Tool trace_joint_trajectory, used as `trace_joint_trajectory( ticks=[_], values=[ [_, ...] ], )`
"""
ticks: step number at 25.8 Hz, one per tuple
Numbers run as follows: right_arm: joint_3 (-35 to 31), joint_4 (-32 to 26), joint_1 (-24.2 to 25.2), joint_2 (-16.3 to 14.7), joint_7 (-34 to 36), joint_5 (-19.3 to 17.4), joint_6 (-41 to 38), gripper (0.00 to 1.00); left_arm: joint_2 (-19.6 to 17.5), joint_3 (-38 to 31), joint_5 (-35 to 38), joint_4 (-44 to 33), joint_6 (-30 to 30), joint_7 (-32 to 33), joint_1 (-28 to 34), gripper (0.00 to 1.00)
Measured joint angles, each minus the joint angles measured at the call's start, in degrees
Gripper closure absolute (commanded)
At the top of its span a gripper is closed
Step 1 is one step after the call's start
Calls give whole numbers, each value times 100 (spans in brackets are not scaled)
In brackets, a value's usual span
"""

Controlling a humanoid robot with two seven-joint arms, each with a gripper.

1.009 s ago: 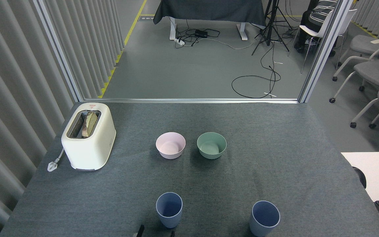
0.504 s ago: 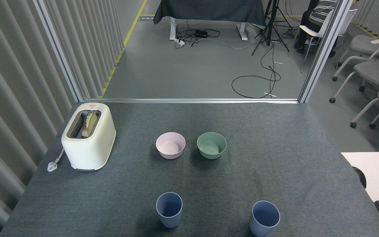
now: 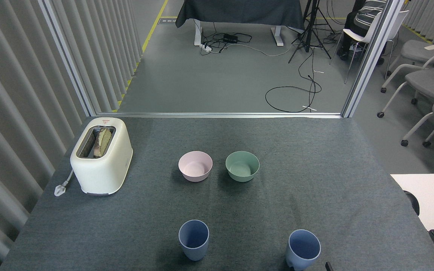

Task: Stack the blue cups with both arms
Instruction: 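Reach the right gripper to the other blue cup and grasp it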

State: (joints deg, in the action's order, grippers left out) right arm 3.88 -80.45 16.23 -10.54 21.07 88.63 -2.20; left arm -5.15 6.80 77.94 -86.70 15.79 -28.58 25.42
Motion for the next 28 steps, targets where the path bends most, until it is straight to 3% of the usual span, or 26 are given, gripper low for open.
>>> trace_joint_trajectory(
  ticks=[16, 21, 24, 28],
  values=[
    [171, 429, -497, 126, -17, -12, 42, 1, -57, 18, 2, -15, 27, -20, 101, 0],
    [182, 507, -581, 168, -3, -12, 163, 12, -45, 21, 6, -14, 30, 12, 87, 0],
    [190, 522, -607, 193, 3, -12, 192, 25, -43, 22, 9, -13, 32, 93, 80, 0],
    [191, 502, -623, 207, 10, -8, 203, 28, -47, 27, 8, -11, 32, 150, 79, 0]
  ],
)
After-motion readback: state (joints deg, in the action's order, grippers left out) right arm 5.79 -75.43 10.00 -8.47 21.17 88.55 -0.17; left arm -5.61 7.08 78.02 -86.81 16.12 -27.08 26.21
